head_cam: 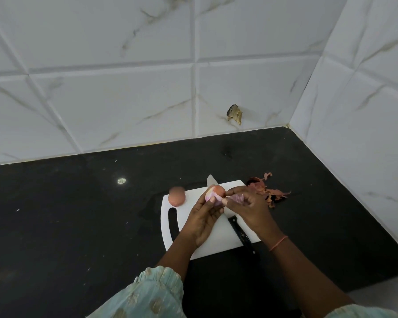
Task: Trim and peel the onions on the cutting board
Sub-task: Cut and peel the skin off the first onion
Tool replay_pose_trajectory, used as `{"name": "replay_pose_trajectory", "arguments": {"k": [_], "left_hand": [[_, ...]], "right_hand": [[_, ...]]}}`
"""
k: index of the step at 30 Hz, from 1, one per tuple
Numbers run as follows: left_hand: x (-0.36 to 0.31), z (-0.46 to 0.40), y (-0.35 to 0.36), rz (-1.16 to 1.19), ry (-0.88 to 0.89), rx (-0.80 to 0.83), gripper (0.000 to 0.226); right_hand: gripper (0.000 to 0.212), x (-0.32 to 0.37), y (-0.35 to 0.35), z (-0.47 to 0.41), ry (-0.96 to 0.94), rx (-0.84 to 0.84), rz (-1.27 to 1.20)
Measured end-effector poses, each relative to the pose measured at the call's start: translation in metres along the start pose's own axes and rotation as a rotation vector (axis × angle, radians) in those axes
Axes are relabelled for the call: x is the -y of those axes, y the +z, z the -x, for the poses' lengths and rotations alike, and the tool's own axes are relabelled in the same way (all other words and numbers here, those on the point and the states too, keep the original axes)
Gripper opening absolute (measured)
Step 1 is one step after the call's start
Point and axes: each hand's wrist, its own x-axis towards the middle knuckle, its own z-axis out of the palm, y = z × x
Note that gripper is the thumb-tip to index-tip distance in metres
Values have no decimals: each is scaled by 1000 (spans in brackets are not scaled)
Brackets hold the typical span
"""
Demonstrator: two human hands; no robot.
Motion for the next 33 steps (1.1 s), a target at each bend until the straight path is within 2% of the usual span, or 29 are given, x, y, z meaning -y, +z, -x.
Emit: {"name": "replay_pose_trajectory", "arguments": {"k": [2,5,7,11,14,17,19,22,27,30,33], "left_hand": [[0,-1,0,10,4,-3,48],[1,-2,-2,38,1,-11,49],[0,-2,-1,41,-12,-22,47],[1,-3,-1,48,-24,-36,54],[1,-3,0,70,-15,-53,61],[1,-3,2,92,-8,-59,77],[1,-4,1,92,1,-44,67],[3,-4,-1,99,15,-22,56],[3,-2,0,148,43,9,61],[3,-1,1,160,41,1,64],[2,-2,0,156,35,-4,66]], "right_hand": [[2,1,-3,-3,-18,10,24],[10,3,-2,-5,-135,67,170],[17,2,-1,-3,-149,111,308],[9,-5,5,1,-185,16,567],[9,-4,4,4,-227,25,528],[5,-3,-1,2,-237,30,449],[10,-3,-4,-1,-212,-15,427],[8,2,-2,-2,-217,15,411],[11,2,3,-3,-192,5,359],[4,-3,1,-4,-187,89,498],[7,-4,0,-4,-149,111,522]]}}
